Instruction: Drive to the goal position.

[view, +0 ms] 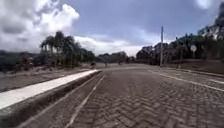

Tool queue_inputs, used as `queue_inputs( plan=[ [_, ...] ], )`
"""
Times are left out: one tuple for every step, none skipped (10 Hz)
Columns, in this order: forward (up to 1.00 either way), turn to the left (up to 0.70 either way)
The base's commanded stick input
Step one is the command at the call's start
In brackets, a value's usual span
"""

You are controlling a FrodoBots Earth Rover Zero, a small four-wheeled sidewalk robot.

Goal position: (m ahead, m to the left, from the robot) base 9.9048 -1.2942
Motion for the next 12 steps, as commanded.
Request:
queue_inputs(
  plan=[
    [1.0, 0.0],
    [1.0, 0.0],
    [1.0, -0.1],
    [1.0, -0.22],
    [1.0, -0.19],
    [1.0, -0.03],
    [1.0, 0.0],
    [1.0, 0.0],
    [1.0, 0.0],
    [1.0, 0.0],
    [1.0, 0.0],
    [1.0, 0.0]
  ],
)
